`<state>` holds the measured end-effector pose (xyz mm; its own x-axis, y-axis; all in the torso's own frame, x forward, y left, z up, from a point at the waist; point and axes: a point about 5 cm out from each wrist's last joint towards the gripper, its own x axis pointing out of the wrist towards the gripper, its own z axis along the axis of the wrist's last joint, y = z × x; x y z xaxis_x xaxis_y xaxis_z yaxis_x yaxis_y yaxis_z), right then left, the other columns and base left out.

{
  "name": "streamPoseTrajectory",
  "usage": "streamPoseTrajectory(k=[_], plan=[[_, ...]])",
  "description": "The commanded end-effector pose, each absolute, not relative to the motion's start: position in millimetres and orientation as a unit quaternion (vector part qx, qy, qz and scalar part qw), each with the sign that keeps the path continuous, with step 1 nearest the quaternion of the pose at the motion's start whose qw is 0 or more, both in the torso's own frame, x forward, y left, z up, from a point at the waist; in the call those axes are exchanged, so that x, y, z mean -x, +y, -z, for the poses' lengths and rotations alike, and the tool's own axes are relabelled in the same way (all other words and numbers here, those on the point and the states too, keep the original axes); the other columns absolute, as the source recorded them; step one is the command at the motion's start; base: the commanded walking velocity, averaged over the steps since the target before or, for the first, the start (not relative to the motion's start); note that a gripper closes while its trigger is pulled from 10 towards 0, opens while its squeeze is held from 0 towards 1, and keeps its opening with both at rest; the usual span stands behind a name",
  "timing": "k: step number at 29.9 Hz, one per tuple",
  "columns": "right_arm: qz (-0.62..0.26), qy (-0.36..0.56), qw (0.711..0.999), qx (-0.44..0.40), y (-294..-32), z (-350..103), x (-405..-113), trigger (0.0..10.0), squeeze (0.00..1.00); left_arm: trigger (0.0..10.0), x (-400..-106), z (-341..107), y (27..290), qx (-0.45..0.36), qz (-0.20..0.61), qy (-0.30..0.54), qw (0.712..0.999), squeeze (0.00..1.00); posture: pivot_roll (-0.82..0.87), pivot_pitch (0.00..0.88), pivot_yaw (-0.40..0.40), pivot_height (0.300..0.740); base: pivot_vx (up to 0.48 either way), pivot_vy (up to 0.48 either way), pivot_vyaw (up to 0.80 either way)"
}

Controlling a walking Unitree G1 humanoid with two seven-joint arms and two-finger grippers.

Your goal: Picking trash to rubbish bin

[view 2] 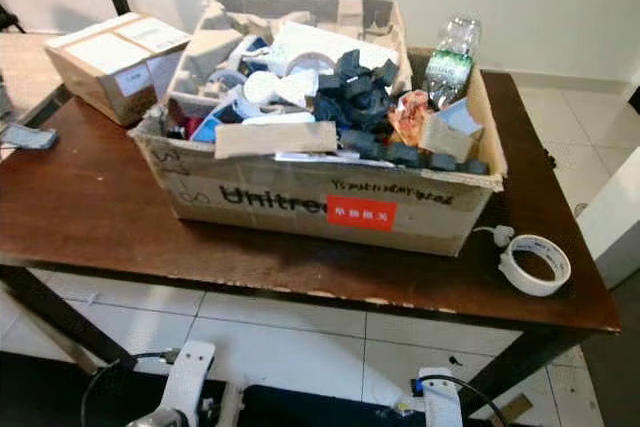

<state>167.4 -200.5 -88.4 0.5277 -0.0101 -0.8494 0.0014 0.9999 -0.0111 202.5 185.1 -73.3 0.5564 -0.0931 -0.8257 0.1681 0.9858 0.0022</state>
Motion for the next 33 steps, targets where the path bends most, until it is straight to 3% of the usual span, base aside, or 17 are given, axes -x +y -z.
streamPoseTrajectory(k=[1, 33], plan=[[0.007, 0.491, 0.871, 0.002, -201.6, 89.5, -164.6, 10.0, 0.00, 10.0, -196.2, 76.5, 187.0, -0.040, 0.072, 0.476, 0.875, 0.00, 0.05, 0.136, -0.008, 0.740, -0.315, 0.000, 0.00], [-0.004, 0.482, 0.876, 0.008, -199.8, 86.0, -173.0, 10.0, 0.00, 10.0, -198.6, 75.3, 185.8, -0.060, 0.085, 0.475, 0.874, 0.00, 0.04, 0.113, -0.014, 0.740, -0.027, 0.000, 0.00]])
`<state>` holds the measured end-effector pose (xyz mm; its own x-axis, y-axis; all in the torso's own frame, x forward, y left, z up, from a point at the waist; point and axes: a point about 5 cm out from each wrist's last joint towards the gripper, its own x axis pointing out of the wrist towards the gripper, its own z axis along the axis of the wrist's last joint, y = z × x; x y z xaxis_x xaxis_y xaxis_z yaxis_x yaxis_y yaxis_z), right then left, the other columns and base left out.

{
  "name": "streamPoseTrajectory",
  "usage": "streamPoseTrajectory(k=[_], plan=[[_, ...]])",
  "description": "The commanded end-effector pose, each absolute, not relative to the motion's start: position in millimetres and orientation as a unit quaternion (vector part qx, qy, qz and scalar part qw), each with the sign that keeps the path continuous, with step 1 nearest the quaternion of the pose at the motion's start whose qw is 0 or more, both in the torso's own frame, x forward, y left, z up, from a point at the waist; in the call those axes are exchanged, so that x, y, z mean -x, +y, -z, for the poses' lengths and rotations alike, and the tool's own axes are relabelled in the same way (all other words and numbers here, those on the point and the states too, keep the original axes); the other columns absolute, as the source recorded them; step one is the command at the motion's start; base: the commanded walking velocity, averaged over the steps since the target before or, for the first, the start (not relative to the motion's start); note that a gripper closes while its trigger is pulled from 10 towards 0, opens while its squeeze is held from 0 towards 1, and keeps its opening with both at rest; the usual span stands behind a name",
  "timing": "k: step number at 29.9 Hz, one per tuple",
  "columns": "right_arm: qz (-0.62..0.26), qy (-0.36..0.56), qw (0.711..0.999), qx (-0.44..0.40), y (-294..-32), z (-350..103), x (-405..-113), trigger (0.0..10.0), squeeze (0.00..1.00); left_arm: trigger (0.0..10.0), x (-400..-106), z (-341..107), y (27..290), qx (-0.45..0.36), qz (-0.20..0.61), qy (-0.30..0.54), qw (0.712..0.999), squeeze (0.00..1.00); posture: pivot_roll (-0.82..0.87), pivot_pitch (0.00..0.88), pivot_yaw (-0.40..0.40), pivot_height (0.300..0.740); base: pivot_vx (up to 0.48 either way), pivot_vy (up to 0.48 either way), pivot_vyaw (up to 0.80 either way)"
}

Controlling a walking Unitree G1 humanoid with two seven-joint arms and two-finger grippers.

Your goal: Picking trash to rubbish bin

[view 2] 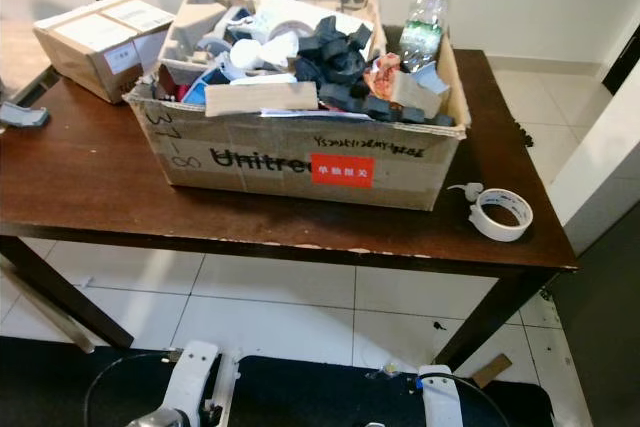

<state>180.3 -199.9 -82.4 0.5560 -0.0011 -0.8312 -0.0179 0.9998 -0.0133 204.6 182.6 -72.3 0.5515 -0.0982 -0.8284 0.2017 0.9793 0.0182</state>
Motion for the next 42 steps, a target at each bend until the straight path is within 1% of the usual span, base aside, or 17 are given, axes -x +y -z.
streamPoseTrajectory(k=[1, 4, 8, 12, 14, 15, 16, 18, 20, 21, 23, 26, 28, 30, 34, 38, 42], plan=[[-0.005, 0.479, 0.878, 0.009, -199, 85, -175, 10.0, 0.00, 10.0, -199, 75, 186, -0.065, 0.088, 0.472, 0.875, 0.00, 0.04, 0.112, -0.012, 0.740, 0.000, 0.000, 0.00], [-0.007, 0.473, 0.881, 0.012, -199, 84, -178, 10.0, 0.00, 10.0, -202, 73, 186, -0.075, 0.095, 0.465, 0.877, 0.00, 0.04, 0.115, -0.012, 0.740, 0.000, 0.000, 0.00], [-0.054, 0.410, 0.910, 0.020, -202, 67, -201, 10.0, 0.00, 10.0, -232, 47, 180, -0.100, 0.165, 0.356, 0.914, 0.00, 0.04, 0.122, -0.004, 0.740, 0.000, 0.000, 0.00], [-0.067, 0.402, 0.913, 0.019, -204, 64, -204, 10.0, 0.00, 10.0, -237, 40, 182, -0.102, 0.171, 0.337, 0.920, 0.00, 0.03, 0.123, -0.002, 0.740, 0.000, 0.000, 0.00], [-0.131, 0.350, 0.927, 0.042, -213, 44, -214, 10.0, 0.00, 10.0, -245, 16, 189, -0.098, 0.190, 0.272, 0.938, 0.00, 0.03, 0.130, 0.002, 0.740, 0.000, 0.000, 0.00], [-0.131, 0.350, 0.927, 0.042, -213, 44, -214, 10.0, 0.00, 10.0, -245, 16, 189, -0.098, 0.190, 0.272, 0.938, 0.00, 0.03, 0.130, 0.002, 0.740, 0.000, 0.000, 0.00], [-0.200, 0.291, 0.935, 0.033, -217, 17, -219, 10.0, 0.00, 10.0, -249, -17, 193, -0.095, 0.207, 0.195, 0.954, 0.00, 0.03, 0.133, 0.003, 0.740, 0.000, 0.000, 0.00], [-0.200, 0.291, 0.935, 0.033, -217, 17, -219, 10.0, 0.00, 10.0, -249, -17, 193, -0.095, 0.207, 0.195, 0.954, 0.00, 0.03, 0.133, 0.003, 0.740, 0.000, 0.000, 0.00], [-0.280, 0.250, 0.927, 0.012, -212, -13, -216, 10.0, 0.00, 10.0, -243, -44, 188, -0.089, 0.248, 0.144, 0.954, 0.00, 0.04, 0.136, 0.002, 0.740, 0.000, 0.000, 0.00], [-0.280, 0.250, 0.927, 0.012, -212, -13, -216, 10.0, 0.00, 10.0, -243, -44, 188, -0.089, 0.248, 0.144, 0.954, 0.00, 0.04, 0.136, 0.002, 0.740, 0.000, 0.000, 0.00], [-0.321, 0.234, 0.918, 0.003, -208, -28, -215, 10.0, 0.00, 10.0, -237, -54, 182, -0.086, 0.279, 0.132, 0.947, 0.00, 0.04, 0.136, 0.001, 0.740, 0.000, 0.000, 0.00], [-0.416, 0.161, 0.894, -0.050, -193, -85, -219, 10.0, 0.00, 10.0, -224, -84, 166, -0.070, 0.365, 0.098, 0.923, 0.00, 0.05, 0.135, 0.001, 0.740, 0.000, 0.000, 0.00], [-0.435, 0.139, 0.887, -0.064, -189, -100, -220, 10.0, 0.00, 10.0, -223, -91, 163, -0.069, 0.380, 0.088, 0.918, 0.00, 0.05, 0.136, 0.001, 0.740, 0.000, 0.000, 0.00], [-0.441, 0.108, 0.887, -0.078, -186, -117, -226, 10.0, 0.00, 10.0, -225, -101, 159, -0.067, 0.391, 0.072, 0.915, 0.00, 0.05, 0.134, 0.001, 0.740, 0.000, 0.000, 0.00], [-0.385, -0.024, 0.918, -0.091, -189, -176, -264, 10.0, 0.00, 10.0, -254, -156, 149, -0.091, 0.381, -0.036, 0.919, 0.00, 0.05, 0.131, 0.004, 0.740, 0.000, 0.000, 0.00], [-0.368, -0.054, 0.923, -0.097, -190, -191, -273, 10.0, 0.00, 10.0, -264, -170, 148, -0.106, 0.365, -0.066, 0.923, 0.00, 0.05, 0.131, 0.004, 0.740, 0.000, 0.000, 0.00], [-0.310, -0.096, 0.942, -0.088, -193, -221, -291, 10.0, 0.00, 10.0, -288, -194, 147, -0.157, 0.323, -0.123, 0.925, 0.00, 0.06, 0.130, 0.007, 0.740, 0.000, 0.000, 0.00]])
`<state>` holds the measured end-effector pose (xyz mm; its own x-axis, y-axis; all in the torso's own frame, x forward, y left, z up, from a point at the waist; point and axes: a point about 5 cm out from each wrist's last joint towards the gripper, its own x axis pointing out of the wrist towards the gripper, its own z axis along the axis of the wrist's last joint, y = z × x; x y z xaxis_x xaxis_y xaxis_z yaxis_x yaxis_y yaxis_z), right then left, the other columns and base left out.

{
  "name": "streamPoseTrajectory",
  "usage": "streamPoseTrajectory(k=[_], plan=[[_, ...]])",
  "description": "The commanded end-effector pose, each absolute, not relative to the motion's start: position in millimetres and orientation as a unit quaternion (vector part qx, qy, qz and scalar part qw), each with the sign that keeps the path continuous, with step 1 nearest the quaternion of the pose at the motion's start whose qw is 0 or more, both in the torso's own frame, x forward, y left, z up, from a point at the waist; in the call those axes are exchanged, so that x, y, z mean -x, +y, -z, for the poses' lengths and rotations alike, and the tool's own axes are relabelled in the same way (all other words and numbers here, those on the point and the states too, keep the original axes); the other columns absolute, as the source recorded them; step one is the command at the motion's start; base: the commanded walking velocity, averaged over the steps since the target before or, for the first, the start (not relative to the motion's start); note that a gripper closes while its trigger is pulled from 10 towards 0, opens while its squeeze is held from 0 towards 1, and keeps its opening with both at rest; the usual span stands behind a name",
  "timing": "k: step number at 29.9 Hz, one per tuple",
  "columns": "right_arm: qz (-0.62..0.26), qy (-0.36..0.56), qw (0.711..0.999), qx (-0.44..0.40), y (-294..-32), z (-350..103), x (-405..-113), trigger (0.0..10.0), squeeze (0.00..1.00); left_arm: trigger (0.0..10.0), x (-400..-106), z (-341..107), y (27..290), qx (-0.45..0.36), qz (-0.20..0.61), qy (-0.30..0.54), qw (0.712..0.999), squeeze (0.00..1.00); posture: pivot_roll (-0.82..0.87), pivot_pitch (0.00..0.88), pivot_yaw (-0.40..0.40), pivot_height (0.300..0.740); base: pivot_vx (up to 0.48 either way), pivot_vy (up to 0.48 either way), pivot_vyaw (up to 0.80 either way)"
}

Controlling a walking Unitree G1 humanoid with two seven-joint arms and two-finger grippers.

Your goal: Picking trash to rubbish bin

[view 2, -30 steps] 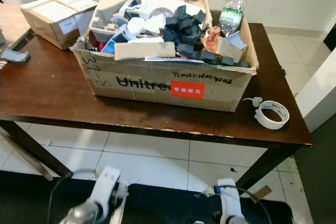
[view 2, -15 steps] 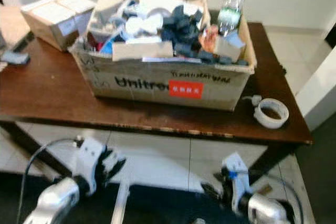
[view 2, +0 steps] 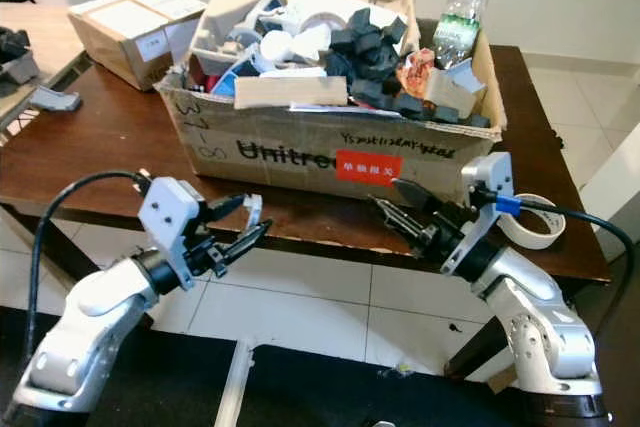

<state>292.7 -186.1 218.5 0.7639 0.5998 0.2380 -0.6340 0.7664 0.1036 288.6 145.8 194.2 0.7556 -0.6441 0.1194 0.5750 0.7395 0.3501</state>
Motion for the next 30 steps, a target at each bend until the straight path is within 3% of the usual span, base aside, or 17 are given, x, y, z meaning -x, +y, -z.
streamPoseTrajectory(k=[1, 12, 19, 30], plan=[[-0.305, -0.098, 0.944, -0.083, -194, -224, -293, 10.0, 0.00, 10.0, -291, -199, 146, -0.163, 0.321, -0.132, 0.924, 0.00, 0.06, 0.130, 0.006, 0.740, 0.000, 0.000, 0.00], [-0.284, -0.138, 0.945, -0.088, -195, -253, -301, 10.0, 0.00, 10.0, -317, -247, 123, -0.155, 0.324, -0.219, 0.907, 0.00, 0.06, 0.132, 0.006, 0.740, 0.000, 0.000, 0.00], [-0.282, -0.155, 0.944, -0.070, -196, -270, -303, 10.0, 0.00, 10.0, -329, -291, 95, -0.126, 0.361, -0.290, 0.877, 0.00, 0.05, 0.132, 0.011, 0.740, 0.000, 0.000, 0.00], [-0.276, -0.158, 0.946, -0.062, -192, -275, -309, 10.0, 0.00, 10.0, -353, -307, 95, -0.079, 0.345, -0.311, 0.882, 0.00, 0.05, 0.132, 0.006, 0.740, 0.000, 0.000, 0.00]])
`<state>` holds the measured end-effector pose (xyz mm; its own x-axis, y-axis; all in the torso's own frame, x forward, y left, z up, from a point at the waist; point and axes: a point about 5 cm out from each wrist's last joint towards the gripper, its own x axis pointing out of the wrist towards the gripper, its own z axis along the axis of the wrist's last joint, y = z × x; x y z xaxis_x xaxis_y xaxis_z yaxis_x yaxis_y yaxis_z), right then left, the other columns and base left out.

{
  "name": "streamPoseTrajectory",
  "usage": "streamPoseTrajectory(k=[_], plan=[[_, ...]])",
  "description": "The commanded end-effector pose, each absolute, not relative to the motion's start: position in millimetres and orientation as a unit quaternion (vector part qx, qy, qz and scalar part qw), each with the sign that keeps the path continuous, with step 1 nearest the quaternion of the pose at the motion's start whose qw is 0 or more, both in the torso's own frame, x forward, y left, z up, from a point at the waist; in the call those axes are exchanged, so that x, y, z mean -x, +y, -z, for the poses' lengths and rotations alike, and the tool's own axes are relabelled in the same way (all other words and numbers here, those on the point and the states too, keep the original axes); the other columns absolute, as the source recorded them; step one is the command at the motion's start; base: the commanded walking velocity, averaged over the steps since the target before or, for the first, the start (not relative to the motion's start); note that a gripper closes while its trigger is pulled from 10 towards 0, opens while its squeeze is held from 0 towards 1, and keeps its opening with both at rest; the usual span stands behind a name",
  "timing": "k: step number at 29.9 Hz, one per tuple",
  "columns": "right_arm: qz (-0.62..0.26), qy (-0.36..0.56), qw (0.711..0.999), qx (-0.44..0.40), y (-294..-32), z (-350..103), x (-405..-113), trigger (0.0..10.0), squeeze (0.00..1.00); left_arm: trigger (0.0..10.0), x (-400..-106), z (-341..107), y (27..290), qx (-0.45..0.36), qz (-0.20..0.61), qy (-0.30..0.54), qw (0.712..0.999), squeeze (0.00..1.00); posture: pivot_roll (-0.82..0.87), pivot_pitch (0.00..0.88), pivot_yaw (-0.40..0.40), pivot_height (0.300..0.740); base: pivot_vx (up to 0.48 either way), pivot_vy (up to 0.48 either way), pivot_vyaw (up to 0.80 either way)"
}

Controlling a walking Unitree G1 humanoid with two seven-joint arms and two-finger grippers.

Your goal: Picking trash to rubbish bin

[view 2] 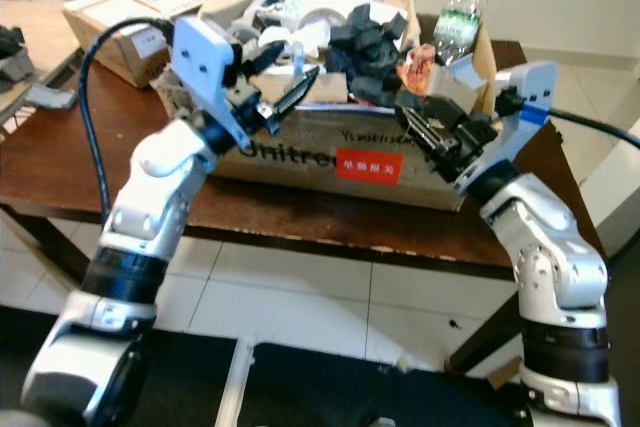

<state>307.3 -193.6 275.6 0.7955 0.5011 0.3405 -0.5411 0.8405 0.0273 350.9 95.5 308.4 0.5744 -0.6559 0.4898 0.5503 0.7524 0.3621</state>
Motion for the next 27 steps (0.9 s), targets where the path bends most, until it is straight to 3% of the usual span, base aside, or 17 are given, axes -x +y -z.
streamPoseTrajectory(k=[1, 8, 16, 17, 27], plan=[[-0.278, -0.159, 0.945, -0.063, -191, -276, -309, 10.0, 0.00, 10.0, -359, -305, 95, -0.080, 0.344, -0.307, 0.884, 0.00, 0.05, 0.133, 0.005, 0.740, 0.000, 0.000, 0.00], [-0.279, -0.162, 0.944, -0.063, -188, -278, -310, 10.0, 0.00, 10.0, -374, -294, 93, -0.081, 0.353, -0.279, 0.889, 0.00, 0.04, 0.139, 0.004, 0.740, 0.000, 0.000, 0.00], [-0.278, -0.165, 0.944, -0.062, -188, -280, -310, 10.0, 0.00, 10.0, -379, -294, 88, -0.082, 0.369, -0.271, 0.885, 0.11, 0.04, 0.142, 0.004, 0.740, 0.000, 0.000, 0.00], [-0.278, -0.165, 0.944, -0.062, -188, -280, -310, 10.0, 0.00, 10.0, -380, -294, 88, -0.082, 0.372, -0.270, 0.884, 1.00, 0.04, 0.143, 0.004, 0.740, 0.000, 0.000, 0.00], [-0.277, -0.166, 0.944, -0.062, -188, -281, -311, 10.0, 0.00, 10.0, -386, -294, 89, -0.089, 0.373, -0.268, 0.884, 1.00, 0.04, 0.144, 0.004, 0.740, 0.000, 0.000, 0.00]])
